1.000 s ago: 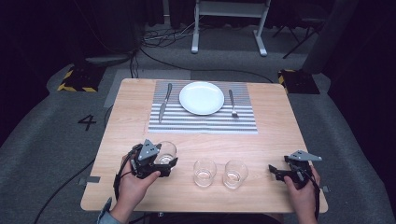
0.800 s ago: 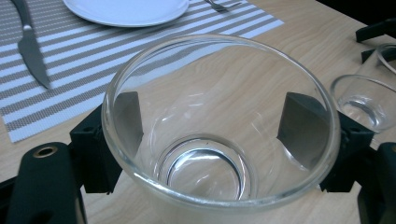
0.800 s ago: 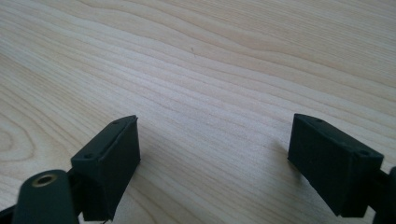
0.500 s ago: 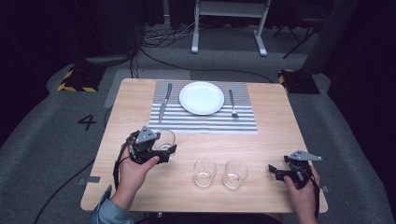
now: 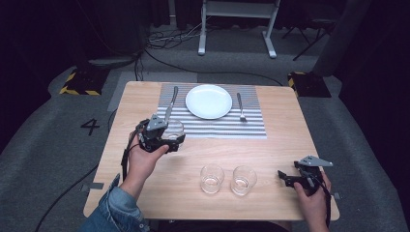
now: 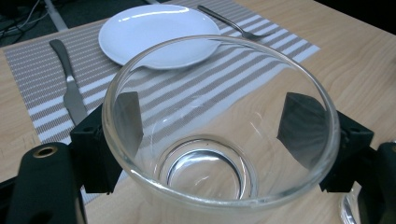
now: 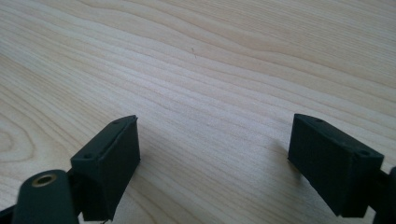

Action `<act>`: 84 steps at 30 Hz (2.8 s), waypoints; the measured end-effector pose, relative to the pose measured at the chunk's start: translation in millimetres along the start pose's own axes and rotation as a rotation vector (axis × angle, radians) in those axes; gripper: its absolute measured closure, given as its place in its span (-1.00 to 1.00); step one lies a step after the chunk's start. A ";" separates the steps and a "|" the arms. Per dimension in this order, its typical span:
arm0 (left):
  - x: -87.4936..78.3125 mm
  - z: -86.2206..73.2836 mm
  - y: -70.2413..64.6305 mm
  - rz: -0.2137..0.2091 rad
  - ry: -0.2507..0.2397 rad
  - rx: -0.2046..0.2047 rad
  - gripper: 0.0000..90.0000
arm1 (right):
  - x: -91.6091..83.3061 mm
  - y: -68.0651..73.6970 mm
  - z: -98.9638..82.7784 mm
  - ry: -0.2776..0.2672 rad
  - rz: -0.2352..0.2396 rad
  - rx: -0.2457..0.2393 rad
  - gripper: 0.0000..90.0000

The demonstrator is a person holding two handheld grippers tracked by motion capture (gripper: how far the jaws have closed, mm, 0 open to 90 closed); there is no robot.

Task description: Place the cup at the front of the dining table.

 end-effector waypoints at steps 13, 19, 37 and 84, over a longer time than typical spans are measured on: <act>19.5 25.3 17.3 0.005 -0.027 -0.048 -0.57 | 0.2 0.2 0.2 0.000 0.001 0.002 -0.63; 26.1 35.2 21.7 0.021 -0.032 -0.050 -0.57 | 0.4 0.0 0.3 0.001 0.000 -0.002 -0.63; 71.0 51.3 47.5 0.076 -0.006 -0.072 -0.57 | 0.4 0.0 0.3 0.001 0.000 -0.002 -0.63; 136.7 22.8 65.8 0.157 0.155 -0.034 -0.58 | 0.9 0.6 0.8 0.002 0.005 -0.005 -0.63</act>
Point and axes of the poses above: each handheld gripper's, and its own axes: x roughly forward along the jaws, z roughly out of its top, y roughly to its left, the point moved 1 cm from there along x, roughly forward along the jaws, and after that the axes turned 1 degree about -y, right-handed, at the moved point
